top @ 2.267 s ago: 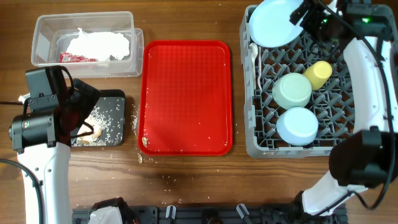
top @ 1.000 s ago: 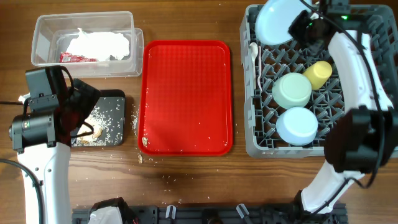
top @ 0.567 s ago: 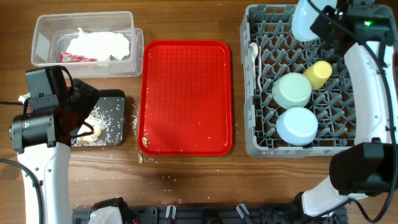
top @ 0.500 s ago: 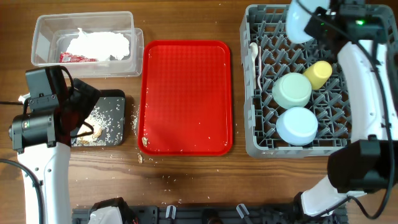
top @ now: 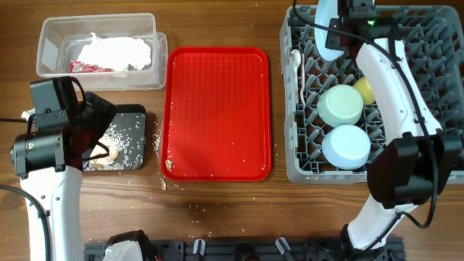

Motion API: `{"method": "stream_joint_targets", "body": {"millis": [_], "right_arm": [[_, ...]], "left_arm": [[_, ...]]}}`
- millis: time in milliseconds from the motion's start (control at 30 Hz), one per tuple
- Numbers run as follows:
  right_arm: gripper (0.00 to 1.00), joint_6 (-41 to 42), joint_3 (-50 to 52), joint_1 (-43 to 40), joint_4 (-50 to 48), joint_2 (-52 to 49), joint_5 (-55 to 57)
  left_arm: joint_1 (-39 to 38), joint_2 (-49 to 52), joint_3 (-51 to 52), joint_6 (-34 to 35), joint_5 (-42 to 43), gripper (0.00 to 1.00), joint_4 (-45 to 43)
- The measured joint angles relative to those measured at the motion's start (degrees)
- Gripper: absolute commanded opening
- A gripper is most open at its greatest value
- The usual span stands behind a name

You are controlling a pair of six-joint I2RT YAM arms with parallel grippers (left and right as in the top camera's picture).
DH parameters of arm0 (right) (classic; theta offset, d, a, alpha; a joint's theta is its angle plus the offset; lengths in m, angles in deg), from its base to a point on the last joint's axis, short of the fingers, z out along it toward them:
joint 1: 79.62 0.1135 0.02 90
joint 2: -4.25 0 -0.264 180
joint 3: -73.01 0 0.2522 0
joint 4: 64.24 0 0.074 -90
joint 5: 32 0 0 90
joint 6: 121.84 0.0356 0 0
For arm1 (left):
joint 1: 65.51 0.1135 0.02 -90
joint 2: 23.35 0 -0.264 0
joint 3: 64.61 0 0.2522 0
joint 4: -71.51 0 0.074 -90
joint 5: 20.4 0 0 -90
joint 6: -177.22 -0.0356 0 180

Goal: Sort waste into correct bins and load items into the dishwasher rack
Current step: 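Lower the plate upright into the rack slots and release it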

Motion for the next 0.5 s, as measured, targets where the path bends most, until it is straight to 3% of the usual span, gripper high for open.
{"method": "stream_joint_targets", "body": {"millis": [100, 167, 333, 500], "right_arm": [[0.07, -0.3, 0.2, 0.3, 0.0, 0.0, 0.3], [0.17, -0.4, 0.2, 0.3, 0.0, 0.0, -0.1], [0.63, -1.2, 0.2, 0.1, 0.2, 0.0, -2.7], [0.7, 2.7, 0.2, 0.0, 6.0, 0.1, -4.7]], "left_arm": [[0.0, 0.0, 0.0, 0.0, 0.0, 1.0, 0.0], [0.0, 0.0, 0.0, 0.0, 0.0, 1.0, 0.0], [0.0, 0.0, 0.0, 0.0, 0.0, 1.0, 0.0], [0.0, 0.0, 0.0, 0.0, 0.0, 1.0, 0.0]]}}
